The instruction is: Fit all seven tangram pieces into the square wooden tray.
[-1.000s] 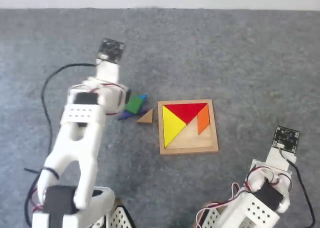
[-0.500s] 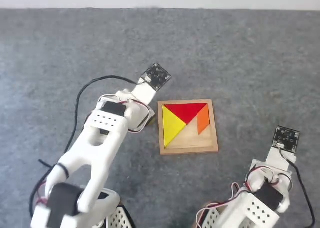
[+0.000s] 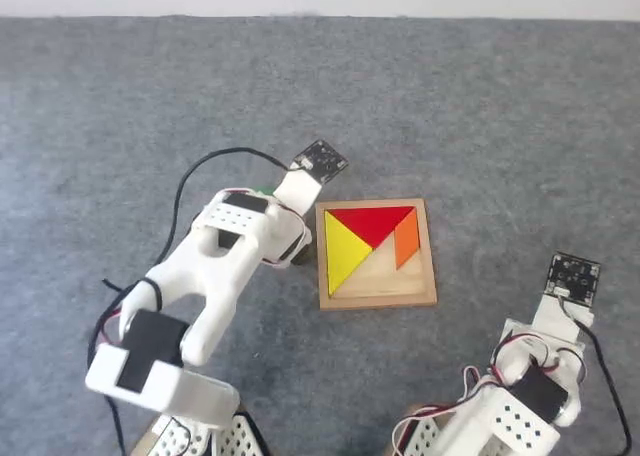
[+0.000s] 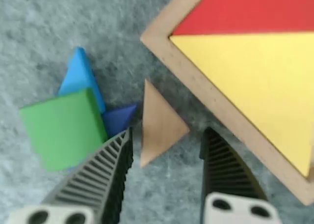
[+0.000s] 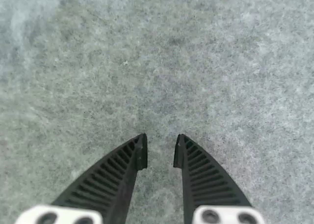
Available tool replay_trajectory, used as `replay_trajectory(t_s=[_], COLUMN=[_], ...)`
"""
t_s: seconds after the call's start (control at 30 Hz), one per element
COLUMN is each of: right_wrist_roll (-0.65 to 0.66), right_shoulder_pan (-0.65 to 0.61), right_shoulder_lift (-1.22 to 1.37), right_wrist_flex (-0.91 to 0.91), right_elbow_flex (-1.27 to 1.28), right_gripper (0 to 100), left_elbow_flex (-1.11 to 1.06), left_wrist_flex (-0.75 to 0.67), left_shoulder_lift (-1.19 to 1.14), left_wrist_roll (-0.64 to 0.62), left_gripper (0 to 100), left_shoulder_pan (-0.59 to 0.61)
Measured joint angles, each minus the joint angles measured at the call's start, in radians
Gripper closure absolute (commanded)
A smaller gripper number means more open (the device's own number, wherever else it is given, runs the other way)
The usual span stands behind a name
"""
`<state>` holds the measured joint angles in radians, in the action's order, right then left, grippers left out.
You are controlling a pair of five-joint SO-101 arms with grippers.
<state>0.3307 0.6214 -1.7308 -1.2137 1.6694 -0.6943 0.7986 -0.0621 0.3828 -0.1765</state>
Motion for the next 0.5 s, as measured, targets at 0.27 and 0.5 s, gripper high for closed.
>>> replay_trajectory(t_s=[0.27,0.5], right_wrist_roll=[0.0,0.0], right_shoulder_pan=[0.0,0.0], right_shoulder_lift=[0.0,0.0], right_wrist_flex=[0.0,0.0], right_elbow_flex=[0.0,0.0], right_gripper=[88.4,88.4], left_elbow_flex=[0.063,0.075], left_wrist_flex=[0.015,0.058], left_shoulder_lift=[-0.051,-0.054], left_wrist_roll=[-0.005,0.002], left_gripper=[88,92], left_shoulder_pan=[-0.005,-0.006])
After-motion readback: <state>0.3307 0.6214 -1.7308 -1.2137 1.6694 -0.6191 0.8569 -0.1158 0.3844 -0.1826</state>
